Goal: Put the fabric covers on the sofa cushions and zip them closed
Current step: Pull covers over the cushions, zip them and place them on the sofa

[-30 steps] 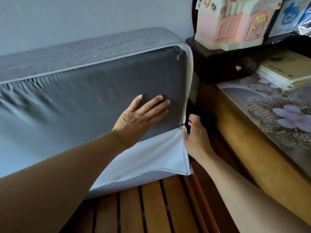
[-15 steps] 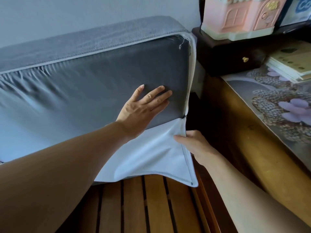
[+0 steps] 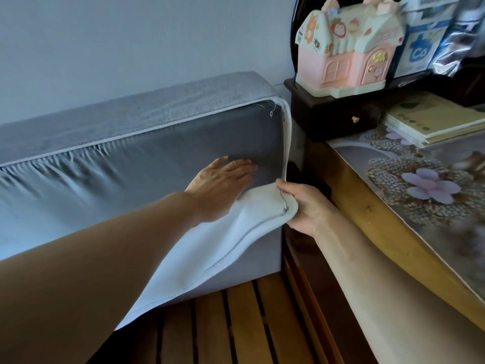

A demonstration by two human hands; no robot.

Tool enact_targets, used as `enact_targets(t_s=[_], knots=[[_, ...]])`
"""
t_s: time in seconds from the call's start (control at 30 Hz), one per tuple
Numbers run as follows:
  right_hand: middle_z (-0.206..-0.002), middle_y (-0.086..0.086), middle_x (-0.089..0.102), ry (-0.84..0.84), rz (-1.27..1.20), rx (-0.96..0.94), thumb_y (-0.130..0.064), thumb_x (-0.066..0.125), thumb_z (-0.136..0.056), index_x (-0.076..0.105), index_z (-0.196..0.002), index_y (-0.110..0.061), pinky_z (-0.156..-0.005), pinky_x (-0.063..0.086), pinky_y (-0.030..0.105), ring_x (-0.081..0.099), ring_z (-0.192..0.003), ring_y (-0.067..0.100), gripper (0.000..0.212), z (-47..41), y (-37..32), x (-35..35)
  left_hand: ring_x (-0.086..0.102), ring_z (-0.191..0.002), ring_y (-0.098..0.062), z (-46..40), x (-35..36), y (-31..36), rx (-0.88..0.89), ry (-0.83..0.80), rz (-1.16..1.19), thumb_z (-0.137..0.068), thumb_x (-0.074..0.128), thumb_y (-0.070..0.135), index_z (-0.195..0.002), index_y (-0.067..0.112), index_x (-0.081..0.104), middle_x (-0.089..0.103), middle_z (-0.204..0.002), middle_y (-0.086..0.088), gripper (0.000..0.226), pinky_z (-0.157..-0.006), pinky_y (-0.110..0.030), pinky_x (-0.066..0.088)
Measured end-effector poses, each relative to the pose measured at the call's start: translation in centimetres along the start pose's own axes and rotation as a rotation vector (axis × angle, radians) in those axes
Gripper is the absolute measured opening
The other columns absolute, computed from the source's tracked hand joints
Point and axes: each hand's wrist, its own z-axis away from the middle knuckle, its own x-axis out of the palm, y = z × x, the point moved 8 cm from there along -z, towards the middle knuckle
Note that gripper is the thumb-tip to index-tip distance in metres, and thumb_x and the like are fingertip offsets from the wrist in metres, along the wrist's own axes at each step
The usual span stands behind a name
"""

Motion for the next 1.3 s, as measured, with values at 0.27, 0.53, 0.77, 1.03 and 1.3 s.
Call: enact_targets(t_s=[0.27,0.53,0.77,1.03,1.3], knots=[[-0.086,0.014,0.063,0.049,-0.239,-0.067,-0.014,0.048,-0.097,0.057,-0.094,0.000,-0.065,0.058,0.034,0.064,-0.079,0.021,0.016,0.7,-3.2,1.4,0.058,-0.102,-0.027,0.4,-3.8,-2.1,-0.178,0.104,0.308,-0.099,0.035,0.025,-0.129,0.026,0.031,0.059,-0.123,0.005,0.031,-0.078,-0.034,0.045],[-0.073,0.011,0.067,0.012,-0.210,-0.084,-0.016,0.042,-0.099,0.057,-0.086,-0.004,-0.067,0.050,0.033,0.062,-0.077,0.021,0.023,0.4,-5.7,3.4,0.039,-0.071,-0.018,-0.9,-7.7,-0.7,-0.312,0.231,0.173,-0.083,0.061,0.043,-0.108,0.018,0.038,0.044,-0.107,0.002,0.042,-0.057,-0.032,0.032],[-0.084,0.013,0.067,-0.029,-0.097,-0.136,-0.023,0.034,-0.102,0.055,-0.087,-0.004,-0.078,0.048,0.034,0.064,-0.079,0.022,0.031,0.4,-6.8,3.6,0.056,-0.081,-0.032,-3.5,-10.6,-1.9,-0.354,0.456,0.336,-0.092,0.050,0.020,-0.100,0.013,0.064,0.055,-0.098,-0.007,0.018,-0.059,-0.034,0.035],[-0.092,0.007,0.066,0.049,0.030,-0.207,-0.020,0.035,-0.102,0.057,-0.101,-0.006,-0.079,0.049,0.032,0.061,-0.095,0.021,0.026,0.0,-8.1,1.8,0.048,-0.104,-0.028,-5.3,-12.0,-3.6,-0.419,0.600,0.243,-0.088,0.049,0.023,-0.081,0.009,0.071,0.056,-0.109,-0.006,0.027,-0.073,-0.035,0.033],[-0.093,0.009,0.064,0.213,0.059,-0.225,-0.011,0.041,-0.100,0.058,-0.111,-0.004,-0.087,0.050,0.036,0.060,-0.101,0.023,0.021,-1.1,-7.1,-0.9,0.064,-0.079,-0.028,-6.1,-10.7,-5.3,-0.584,0.685,0.535,-0.083,0.057,0.018,-0.076,0.005,0.070,0.071,-0.089,-0.008,0.020,-0.071,-0.038,0.052]])
